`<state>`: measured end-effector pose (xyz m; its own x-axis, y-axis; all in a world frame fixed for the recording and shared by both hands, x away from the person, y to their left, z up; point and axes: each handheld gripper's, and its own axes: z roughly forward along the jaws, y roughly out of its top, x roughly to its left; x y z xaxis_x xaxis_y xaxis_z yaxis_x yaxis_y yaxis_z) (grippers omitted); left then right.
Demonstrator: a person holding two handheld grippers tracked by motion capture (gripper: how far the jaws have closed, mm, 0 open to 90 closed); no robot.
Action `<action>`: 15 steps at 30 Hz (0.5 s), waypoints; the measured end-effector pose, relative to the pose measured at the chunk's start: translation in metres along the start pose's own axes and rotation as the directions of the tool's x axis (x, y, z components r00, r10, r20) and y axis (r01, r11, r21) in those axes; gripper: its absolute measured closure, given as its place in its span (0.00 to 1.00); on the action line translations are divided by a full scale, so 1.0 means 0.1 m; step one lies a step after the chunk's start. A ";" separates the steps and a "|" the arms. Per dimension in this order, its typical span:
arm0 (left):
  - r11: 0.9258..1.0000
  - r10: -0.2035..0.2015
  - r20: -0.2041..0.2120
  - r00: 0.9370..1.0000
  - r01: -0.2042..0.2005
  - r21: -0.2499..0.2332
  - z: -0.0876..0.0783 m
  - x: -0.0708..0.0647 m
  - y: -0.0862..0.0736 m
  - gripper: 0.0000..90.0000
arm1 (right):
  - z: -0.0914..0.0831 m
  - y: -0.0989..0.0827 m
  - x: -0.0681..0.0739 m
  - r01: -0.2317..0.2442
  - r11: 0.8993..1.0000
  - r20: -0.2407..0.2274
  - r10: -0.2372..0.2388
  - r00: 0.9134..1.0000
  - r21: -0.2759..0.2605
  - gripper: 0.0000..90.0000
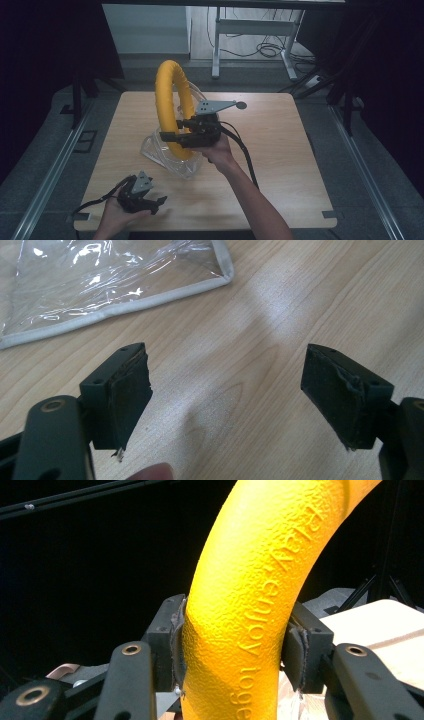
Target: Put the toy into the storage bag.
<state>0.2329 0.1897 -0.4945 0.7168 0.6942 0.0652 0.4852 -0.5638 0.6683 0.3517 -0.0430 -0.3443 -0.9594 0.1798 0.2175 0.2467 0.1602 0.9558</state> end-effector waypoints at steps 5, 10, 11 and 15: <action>1.000 0.000 -0.001 1.000 0.000 0.001 0.00 0.00 0.00 0.22 | 0.01 -0.06 -0.03 -0.014 1.000 0.003 0.014 1.000 0.001 0.55; 1.000 0.001 -0.001 1.000 -0.001 0.002 0.00 0.00 0.00 0.22 | 0.02 -0.10 -0.04 -0.020 1.000 0.005 0.020 1.000 0.007 0.55; 1.000 0.001 -0.001 1.000 -0.001 0.002 0.01 0.00 0.00 0.22 | 0.02 -0.11 -0.04 -0.019 1.000 0.006 0.019 1.000 0.008 0.55; 1.000 -0.003 0.000 1.000 0.003 0.002 0.01 0.00 0.00 0.22 | 0.02 -0.14 -0.07 -0.033 0.999 0.006 0.033 0.999 0.010 0.55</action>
<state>0.2327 0.1893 -0.4951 0.7153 0.6960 0.0630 0.4884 -0.5624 0.6672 0.3548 -0.0441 -0.3601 -0.9499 0.1908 0.2474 0.2794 0.1644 0.9460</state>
